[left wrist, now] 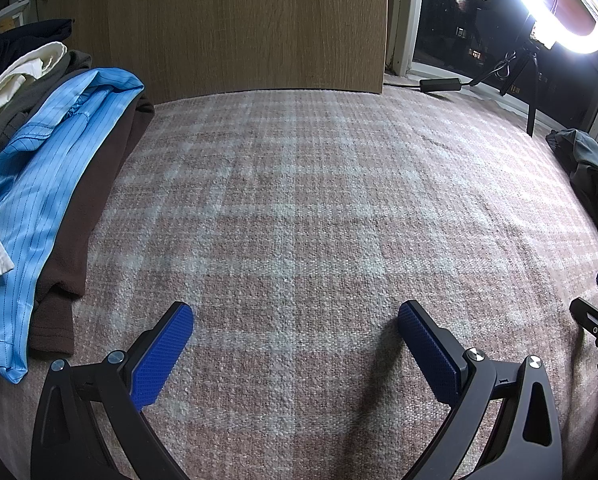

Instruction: Fold clothes

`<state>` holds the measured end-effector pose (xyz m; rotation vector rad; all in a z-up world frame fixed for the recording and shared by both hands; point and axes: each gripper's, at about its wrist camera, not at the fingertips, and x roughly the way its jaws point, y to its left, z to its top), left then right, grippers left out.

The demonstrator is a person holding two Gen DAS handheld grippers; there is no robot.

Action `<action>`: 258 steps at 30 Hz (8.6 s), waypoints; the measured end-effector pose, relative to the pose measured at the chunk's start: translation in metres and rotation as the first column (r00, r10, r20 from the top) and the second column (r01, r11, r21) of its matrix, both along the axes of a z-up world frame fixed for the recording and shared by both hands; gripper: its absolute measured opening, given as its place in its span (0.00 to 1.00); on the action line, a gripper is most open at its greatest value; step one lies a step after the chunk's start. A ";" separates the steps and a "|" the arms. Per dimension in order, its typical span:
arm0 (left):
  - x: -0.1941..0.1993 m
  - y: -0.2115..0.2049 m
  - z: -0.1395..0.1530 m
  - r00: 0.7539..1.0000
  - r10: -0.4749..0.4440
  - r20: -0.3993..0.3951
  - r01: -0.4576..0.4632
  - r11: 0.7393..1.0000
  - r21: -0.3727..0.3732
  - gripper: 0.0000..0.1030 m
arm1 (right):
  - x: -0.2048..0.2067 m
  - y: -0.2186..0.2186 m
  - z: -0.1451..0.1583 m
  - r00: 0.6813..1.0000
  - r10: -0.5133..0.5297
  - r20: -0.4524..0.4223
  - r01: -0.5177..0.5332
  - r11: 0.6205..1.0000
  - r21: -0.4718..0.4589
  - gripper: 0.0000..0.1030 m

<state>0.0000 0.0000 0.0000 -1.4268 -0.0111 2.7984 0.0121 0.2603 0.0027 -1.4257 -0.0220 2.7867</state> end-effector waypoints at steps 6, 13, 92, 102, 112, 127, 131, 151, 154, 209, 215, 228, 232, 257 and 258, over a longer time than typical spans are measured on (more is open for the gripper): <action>0.000 0.000 0.000 1.000 0.000 0.000 0.000 1.000 0.000 1.00 | 0.000 0.000 0.000 1.000 0.000 0.000 0.000 1.000 0.000 1.00; 0.000 0.000 0.000 1.000 0.003 0.000 -0.003 1.000 0.000 1.00 | 0.000 0.000 0.000 1.000 -0.005 0.000 0.005 1.000 0.001 1.00; 0.042 0.186 0.227 0.959 -0.130 -0.253 0.104 0.988 -0.113 0.99 | 0.093 0.317 0.219 0.815 -0.492 -0.306 0.527 0.849 0.039 0.99; 0.021 0.245 0.217 0.960 -0.168 -0.225 0.137 0.980 -0.148 0.99 | 0.061 0.364 0.195 0.827 -0.481 -0.290 0.519 0.852 0.069 0.99; 0.007 0.255 0.204 0.974 -0.146 -0.172 0.110 0.973 -0.204 0.99 | -0.012 0.400 0.131 0.885 -0.440 -0.151 0.442 0.897 -0.022 0.99; 0.000 0.236 0.192 0.988 -0.096 -0.118 0.064 0.966 -0.252 0.99 | -0.029 0.455 0.100 0.897 -0.418 -0.140 0.385 0.898 -0.213 0.99; -0.001 0.228 0.190 0.991 -0.085 -0.107 0.057 0.969 -0.239 0.99 | -0.039 0.459 0.086 0.924 -0.373 -0.082 0.346 0.909 -0.233 0.99; 0.030 0.133 0.209 0.986 -0.008 -0.168 -0.016 0.990 -0.143 0.99 | 0.023 0.389 0.216 0.931 -0.279 -0.237 0.166 0.898 -0.407 0.13; 0.040 0.108 0.215 0.982 0.015 -0.187 -0.038 0.992 -0.121 0.99 | 0.038 0.335 0.269 0.919 -0.190 -0.345 0.035 0.912 -0.409 0.13; 0.079 0.027 0.165 0.960 -0.265 0.093 0.255 0.961 0.102 0.14 | 0.077 0.078 0.211 0.957 0.277 -0.087 -0.290 0.896 -0.336 0.06; -0.010 0.046 0.140 0.954 -0.261 0.146 0.265 0.964 -0.005 0.80 | -0.014 0.091 0.189 0.987 0.161 -0.008 -0.161 0.978 -0.134 0.22; -0.030 0.034 0.072 0.937 -0.218 0.272 0.221 0.975 0.021 0.78 | -0.047 0.139 0.101 0.992 0.047 0.120 -0.008 0.952 -0.305 0.41; -0.025 0.019 0.076 0.948 -0.204 0.244 0.203 0.979 0.030 0.79 | -0.076 0.126 0.084 0.988 0.086 0.124 -0.045 0.953 -0.301 0.50; -0.118 0.086 0.006 0.847 -0.445 0.290 0.447 0.892 0.065 0.69 | -0.129 0.125 0.036 0.967 0.151 0.205 -0.067 0.927 -0.369 0.33; -0.116 0.088 0.007 0.850 -0.450 0.273 0.454 0.889 0.050 0.64 | -0.130 0.122 0.035 0.968 0.159 0.195 -0.080 0.929 -0.362 0.33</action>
